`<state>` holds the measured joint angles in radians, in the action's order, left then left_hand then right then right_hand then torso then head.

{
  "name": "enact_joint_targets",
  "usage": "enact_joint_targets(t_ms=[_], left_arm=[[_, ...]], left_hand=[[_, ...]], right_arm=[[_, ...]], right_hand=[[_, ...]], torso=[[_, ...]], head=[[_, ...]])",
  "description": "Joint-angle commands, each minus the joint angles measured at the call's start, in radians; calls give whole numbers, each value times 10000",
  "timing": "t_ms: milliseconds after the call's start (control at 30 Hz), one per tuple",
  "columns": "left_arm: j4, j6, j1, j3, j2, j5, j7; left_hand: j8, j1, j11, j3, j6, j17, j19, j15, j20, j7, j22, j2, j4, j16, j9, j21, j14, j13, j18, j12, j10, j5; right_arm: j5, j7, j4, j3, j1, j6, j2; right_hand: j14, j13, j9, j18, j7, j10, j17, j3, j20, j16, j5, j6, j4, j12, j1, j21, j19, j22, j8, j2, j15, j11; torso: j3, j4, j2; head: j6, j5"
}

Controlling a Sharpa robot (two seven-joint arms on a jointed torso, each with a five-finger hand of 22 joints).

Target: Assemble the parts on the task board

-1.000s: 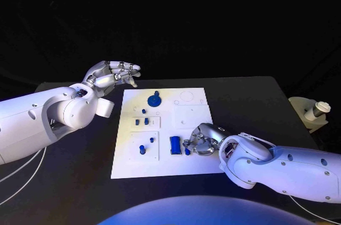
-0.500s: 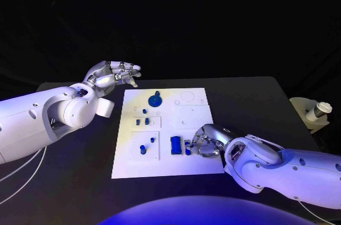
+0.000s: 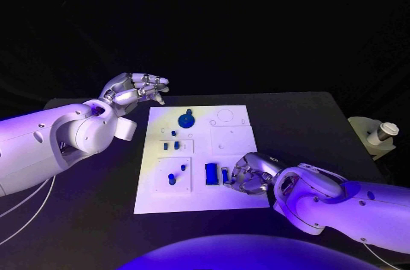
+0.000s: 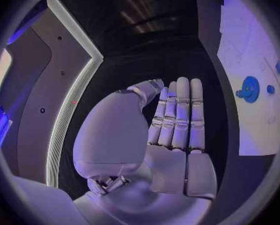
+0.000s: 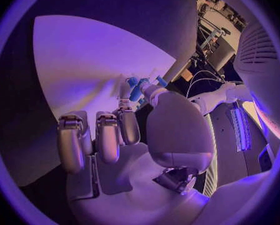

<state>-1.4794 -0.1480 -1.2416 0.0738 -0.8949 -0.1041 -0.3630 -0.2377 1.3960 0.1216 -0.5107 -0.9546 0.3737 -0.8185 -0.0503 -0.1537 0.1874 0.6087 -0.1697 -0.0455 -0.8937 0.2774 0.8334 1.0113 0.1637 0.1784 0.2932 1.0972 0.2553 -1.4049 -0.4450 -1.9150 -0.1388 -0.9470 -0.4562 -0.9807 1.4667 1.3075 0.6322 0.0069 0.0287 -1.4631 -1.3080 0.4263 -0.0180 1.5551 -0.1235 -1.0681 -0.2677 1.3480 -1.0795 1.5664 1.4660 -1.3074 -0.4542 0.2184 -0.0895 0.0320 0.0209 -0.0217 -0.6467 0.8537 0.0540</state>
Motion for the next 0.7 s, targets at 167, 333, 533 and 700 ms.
enact_joint_targets(t_ms=[167,333,533,700], left_arm=[[-29,168,-7,-5,9,-29,-43],[-29,165,-7,-5,8,-29,-43],[-30,158,-8,-5,-6,-34,-38],[-27,140,-8,-4,-30,-47,-31]], left_hand=[[-1,-43,-33,-21,54,15,32,-41,-43,10,-9,20,-14,45,-13,-35,-24,17,29,36,-63,34],[-1,-43,-33,-21,54,15,32,-41,-43,10,-9,20,-14,45,-13,-35,-24,17,29,36,-63,34],[-6,-40,-34,-31,54,19,30,-40,-44,7,-11,26,-13,45,-15,-42,-27,19,30,41,-66,37],[-13,-10,-41,-49,51,22,25,-34,-40,2,-10,36,8,46,-16,-44,-29,22,34,49,-66,37]], right_arm=[[4,98,181,-3,26,366,95],[-67,-44,321,-2,29,225,195],[-122,-184,461,-1,29,86,250],[-109,-228,590,0,28,207,302]], right_hand=[[980,1427,-10,-69,40,-420,-2327,-48,29,33,37,0,5,-12,-147,44,1048,-2634,-55,-47,-62,58],[981,1429,-13,-69,43,-420,-2332,-33,30,35,37,-8,-26,-14,-172,44,1048,-2634,-56,-134,-63,57],[981,1440,-18,-69,51,-426,-2335,-66,29,37,45,-21,-145,-1,-98,44,1048,-2634,-59,-245,-59,50],[984,1447,-19,-69,52,-430,-2346,-78,28,41,40,-25,-171,9,-75,44,1048,-2634,-60,-267,-58,49]], torso=[[4,18,-11],[3,17,-10],[4,9,-8],[-1,2,-12]], head=[[13,-2],[13,-6],[34,-15],[52,4]])
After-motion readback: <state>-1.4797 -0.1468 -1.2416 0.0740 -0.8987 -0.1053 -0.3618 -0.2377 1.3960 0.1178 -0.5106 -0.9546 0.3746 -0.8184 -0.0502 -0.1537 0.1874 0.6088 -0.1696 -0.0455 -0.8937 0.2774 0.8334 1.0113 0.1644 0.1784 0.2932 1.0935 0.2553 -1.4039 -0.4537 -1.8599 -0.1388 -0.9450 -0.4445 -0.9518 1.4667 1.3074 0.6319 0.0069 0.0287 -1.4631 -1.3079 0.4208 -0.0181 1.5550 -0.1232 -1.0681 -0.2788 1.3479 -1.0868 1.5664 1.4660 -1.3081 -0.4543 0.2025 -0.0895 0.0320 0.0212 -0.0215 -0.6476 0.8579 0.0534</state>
